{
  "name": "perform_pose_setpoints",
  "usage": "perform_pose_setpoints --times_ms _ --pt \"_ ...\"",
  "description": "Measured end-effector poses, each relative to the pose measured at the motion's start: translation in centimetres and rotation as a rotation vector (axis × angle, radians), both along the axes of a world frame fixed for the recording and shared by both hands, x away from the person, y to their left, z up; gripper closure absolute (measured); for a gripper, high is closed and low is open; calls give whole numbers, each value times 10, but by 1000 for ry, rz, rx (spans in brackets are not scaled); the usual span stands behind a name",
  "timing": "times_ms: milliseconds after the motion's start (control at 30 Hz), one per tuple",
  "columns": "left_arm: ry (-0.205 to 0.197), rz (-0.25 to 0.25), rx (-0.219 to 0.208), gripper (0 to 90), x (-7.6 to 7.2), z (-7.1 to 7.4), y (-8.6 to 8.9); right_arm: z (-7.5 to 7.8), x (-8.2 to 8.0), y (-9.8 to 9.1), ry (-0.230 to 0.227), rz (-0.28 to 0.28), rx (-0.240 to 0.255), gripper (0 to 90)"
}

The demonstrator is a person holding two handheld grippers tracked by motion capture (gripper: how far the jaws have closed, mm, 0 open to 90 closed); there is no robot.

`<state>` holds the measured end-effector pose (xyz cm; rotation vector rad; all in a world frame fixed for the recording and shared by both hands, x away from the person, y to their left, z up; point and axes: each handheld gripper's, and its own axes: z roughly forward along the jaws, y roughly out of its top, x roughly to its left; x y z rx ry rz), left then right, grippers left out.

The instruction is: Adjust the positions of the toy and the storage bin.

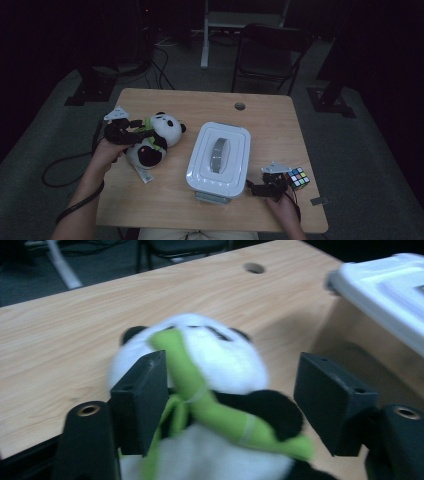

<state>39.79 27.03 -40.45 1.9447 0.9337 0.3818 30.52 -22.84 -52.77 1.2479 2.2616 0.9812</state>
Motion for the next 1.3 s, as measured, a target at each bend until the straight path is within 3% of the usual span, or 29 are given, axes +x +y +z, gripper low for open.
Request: perform_pose_setpoints --times_ms 67,167,300,367,533,600,967,1100,1300 --pt "7 -11 0 261 -4 2 -3 0 0 0 0 0 0 153" --pt "-20 -32 -9 188 -10 6 -9 0 0 0 0 0 0 153" --pt "-29 -58 -2 179 -18 8 -19 0 0 0 0 0 0 153" --pt "-21 -69 9 102 -21 7 -24 0 0 0 0 0 0 153" --pt "-16 -89 0 99 -30 4 -30 0 0 0 0 0 0 153" --pt "-6 -102 1 30 -33 3 -33 0 0 0 0 0 0 153" --pt "-33 -216 55 25 -61 -14 -54 0 0 0 0 0 0 153" --pt "-5 -219 48 26 -68 -21 -56 0 0 0 0 0 0 153" --pt "0 -226 66 27 -79 -31 -58 0 0 0 0 0 0 153"
